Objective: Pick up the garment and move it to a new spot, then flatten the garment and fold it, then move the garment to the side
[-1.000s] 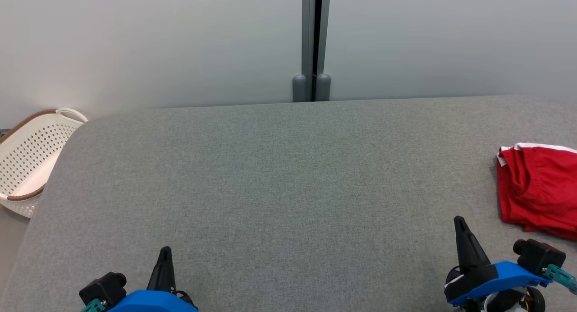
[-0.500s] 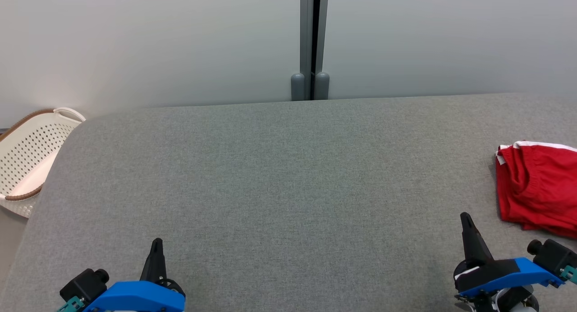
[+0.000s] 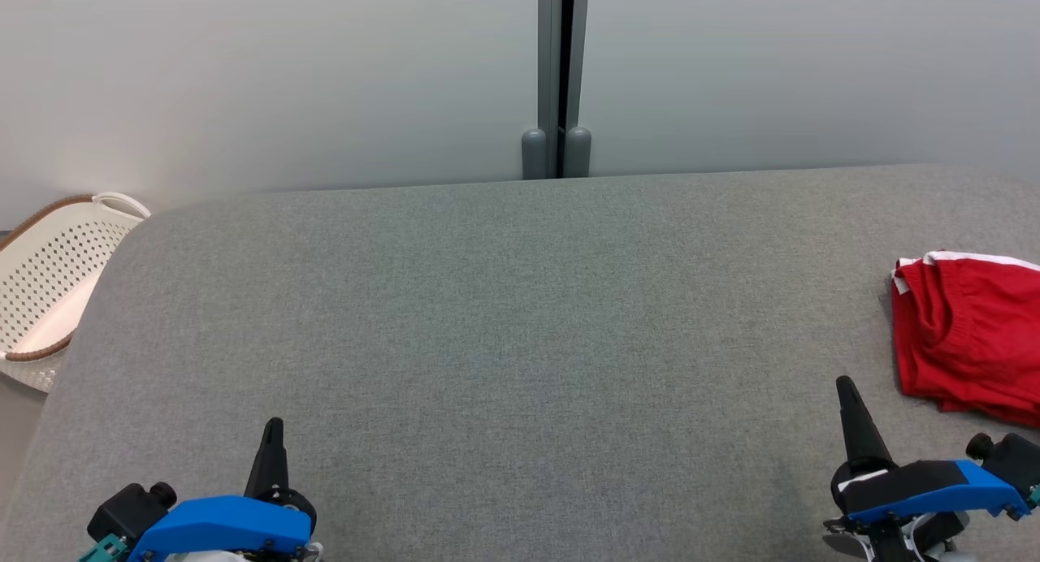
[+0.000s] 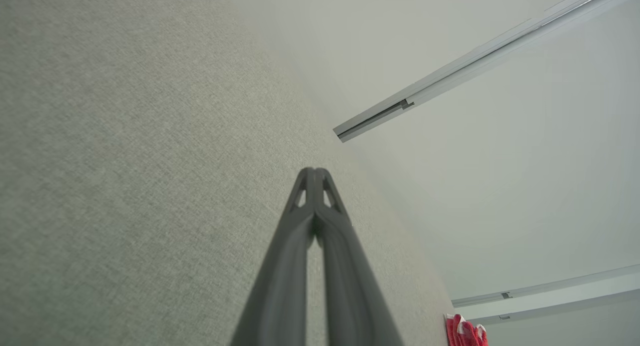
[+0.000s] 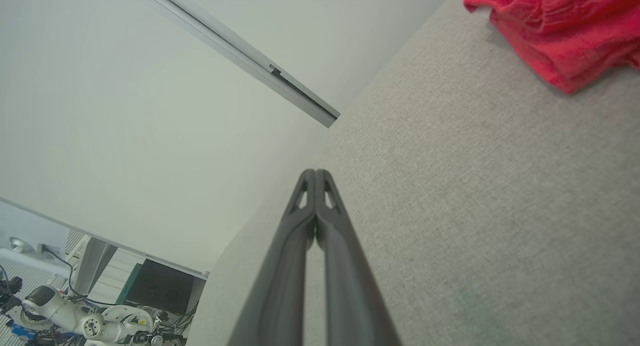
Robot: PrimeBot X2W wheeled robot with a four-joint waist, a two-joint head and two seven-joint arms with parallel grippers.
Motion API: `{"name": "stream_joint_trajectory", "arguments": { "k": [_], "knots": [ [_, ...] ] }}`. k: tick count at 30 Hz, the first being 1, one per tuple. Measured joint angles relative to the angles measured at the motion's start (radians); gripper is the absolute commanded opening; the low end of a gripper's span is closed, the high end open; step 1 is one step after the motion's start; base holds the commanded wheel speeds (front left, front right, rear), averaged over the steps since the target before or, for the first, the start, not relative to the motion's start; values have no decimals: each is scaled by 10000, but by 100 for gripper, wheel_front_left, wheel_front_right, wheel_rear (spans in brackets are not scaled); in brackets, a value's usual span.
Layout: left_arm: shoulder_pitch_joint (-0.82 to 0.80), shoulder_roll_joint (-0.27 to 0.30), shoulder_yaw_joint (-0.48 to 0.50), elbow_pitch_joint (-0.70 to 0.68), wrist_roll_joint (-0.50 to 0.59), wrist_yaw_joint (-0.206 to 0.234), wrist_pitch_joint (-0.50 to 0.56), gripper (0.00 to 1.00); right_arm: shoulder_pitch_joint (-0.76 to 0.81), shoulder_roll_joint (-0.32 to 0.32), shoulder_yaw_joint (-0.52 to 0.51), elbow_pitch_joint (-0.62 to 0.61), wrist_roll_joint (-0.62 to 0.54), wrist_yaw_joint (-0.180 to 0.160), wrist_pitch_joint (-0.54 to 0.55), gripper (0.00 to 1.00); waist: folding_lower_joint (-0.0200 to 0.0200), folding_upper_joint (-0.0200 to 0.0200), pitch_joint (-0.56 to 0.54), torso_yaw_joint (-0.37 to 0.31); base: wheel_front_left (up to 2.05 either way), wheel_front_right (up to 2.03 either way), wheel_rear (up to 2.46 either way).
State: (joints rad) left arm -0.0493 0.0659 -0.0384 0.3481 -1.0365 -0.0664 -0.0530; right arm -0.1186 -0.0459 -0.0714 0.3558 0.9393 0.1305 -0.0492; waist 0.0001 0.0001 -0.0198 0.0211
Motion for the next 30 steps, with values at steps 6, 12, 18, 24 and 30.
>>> {"name": "stream_joint_trajectory", "arguments": {
  "k": [6, 12, 18, 24, 30],
  "knots": [
    [-106, -13, 199, -113, -606, -54, 171, 0, 2, 0, -31, -130, 702, 0, 144, 0, 0, 0, 18, -17, 0, 0, 0],
    [-140, -35, 314, -217, -1183, -134, 347, 0, 3, -2, -77, -230, 1363, 0, 336, 0, 0, 0, 37, -34, 0, 0, 0],
    [-164, -52, 485, -299, -1724, -190, 512, 0, 5, -2, -119, -330, 1998, -2, 485, 0, 0, 0, 54, -51, 0, 0, 0],
    [-213, -61, 606, -389, -2234, -226, 646, 0, 8, -4, -165, -435, 2591, -2, 650, 0, 0, 0, 73, -68, 0, 0, 0],
    [-274, -77, 725, -487, -2711, -301, 794, 0, 10, -4, -198, -520, 3162, -2, 757, 0, -1, 0, 91, -84, 0, 0, 0]
  ]
}}
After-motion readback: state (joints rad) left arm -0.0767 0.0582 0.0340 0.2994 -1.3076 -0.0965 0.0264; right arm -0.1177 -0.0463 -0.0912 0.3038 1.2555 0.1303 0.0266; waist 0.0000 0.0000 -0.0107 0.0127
